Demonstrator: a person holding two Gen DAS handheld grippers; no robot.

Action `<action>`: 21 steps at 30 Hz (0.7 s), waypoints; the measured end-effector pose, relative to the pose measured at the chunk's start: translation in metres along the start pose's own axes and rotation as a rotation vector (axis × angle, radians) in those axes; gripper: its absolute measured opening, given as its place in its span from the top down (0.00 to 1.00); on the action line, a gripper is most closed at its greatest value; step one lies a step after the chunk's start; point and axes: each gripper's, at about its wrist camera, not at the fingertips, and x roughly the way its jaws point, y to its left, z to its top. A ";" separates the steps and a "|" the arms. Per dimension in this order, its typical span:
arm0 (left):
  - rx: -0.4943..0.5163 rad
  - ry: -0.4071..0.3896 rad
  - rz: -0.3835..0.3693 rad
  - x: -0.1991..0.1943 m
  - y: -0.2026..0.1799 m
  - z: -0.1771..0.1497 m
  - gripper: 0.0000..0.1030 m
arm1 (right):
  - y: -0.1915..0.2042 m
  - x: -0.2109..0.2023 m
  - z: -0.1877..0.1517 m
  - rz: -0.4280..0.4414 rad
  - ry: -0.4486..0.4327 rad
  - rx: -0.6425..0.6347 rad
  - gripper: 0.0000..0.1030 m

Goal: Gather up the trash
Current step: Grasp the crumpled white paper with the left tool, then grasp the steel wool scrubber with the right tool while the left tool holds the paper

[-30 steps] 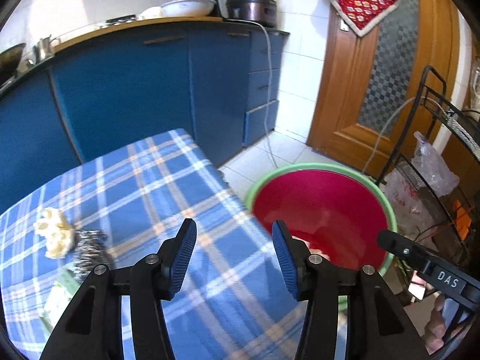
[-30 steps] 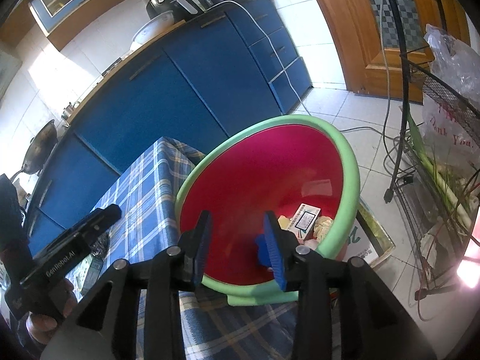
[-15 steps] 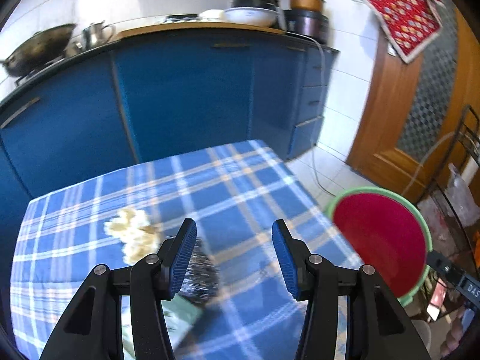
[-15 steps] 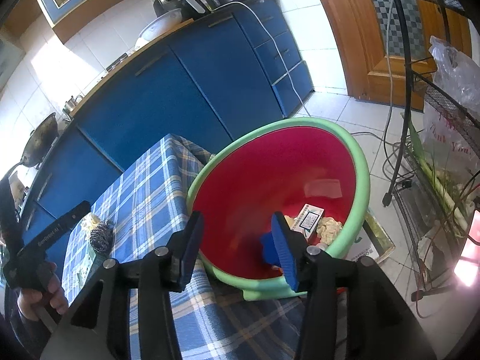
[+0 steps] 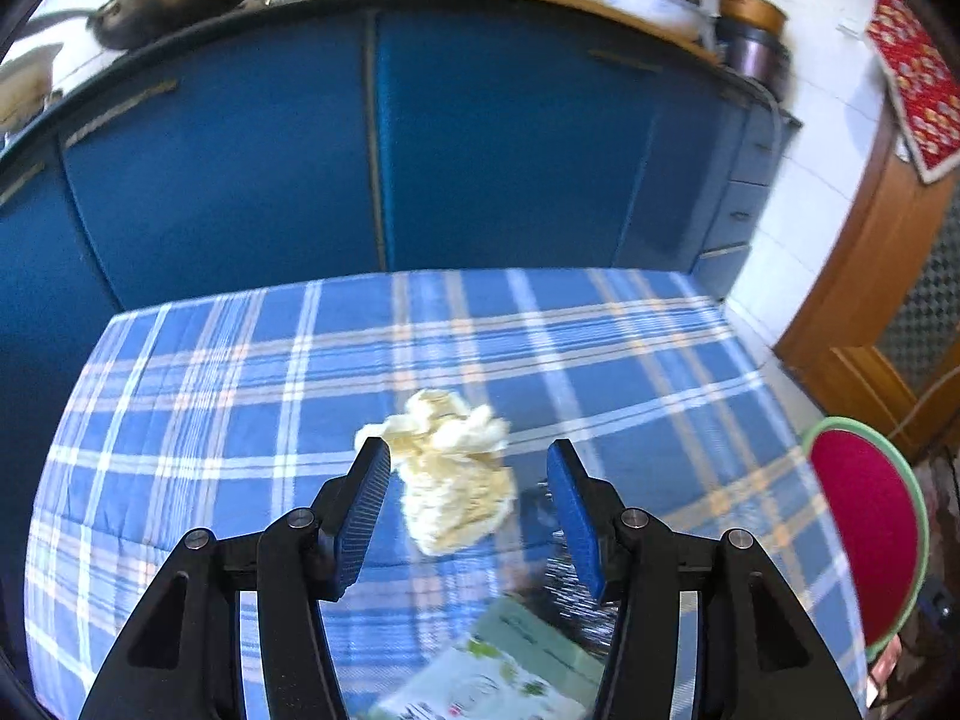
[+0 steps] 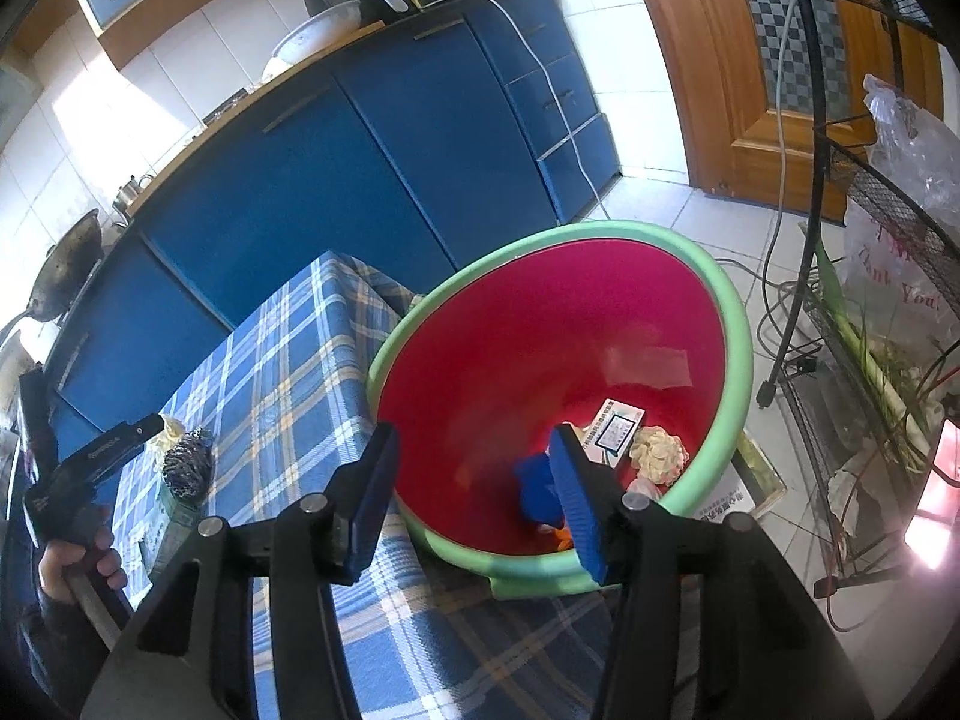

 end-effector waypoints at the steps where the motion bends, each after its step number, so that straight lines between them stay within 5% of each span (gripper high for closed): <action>1: -0.009 0.016 0.006 0.006 0.003 0.000 0.45 | 0.000 0.001 0.000 -0.001 0.002 0.000 0.47; 9: -0.073 0.080 0.012 0.034 0.019 0.001 0.46 | 0.002 0.007 -0.001 -0.006 0.013 -0.008 0.47; 15: -0.121 0.082 -0.019 0.036 0.027 -0.001 0.70 | 0.003 0.008 -0.001 -0.007 0.013 -0.013 0.47; 21: -0.129 0.037 -0.045 0.016 0.034 -0.001 0.72 | 0.016 0.003 -0.001 -0.002 0.004 -0.043 0.47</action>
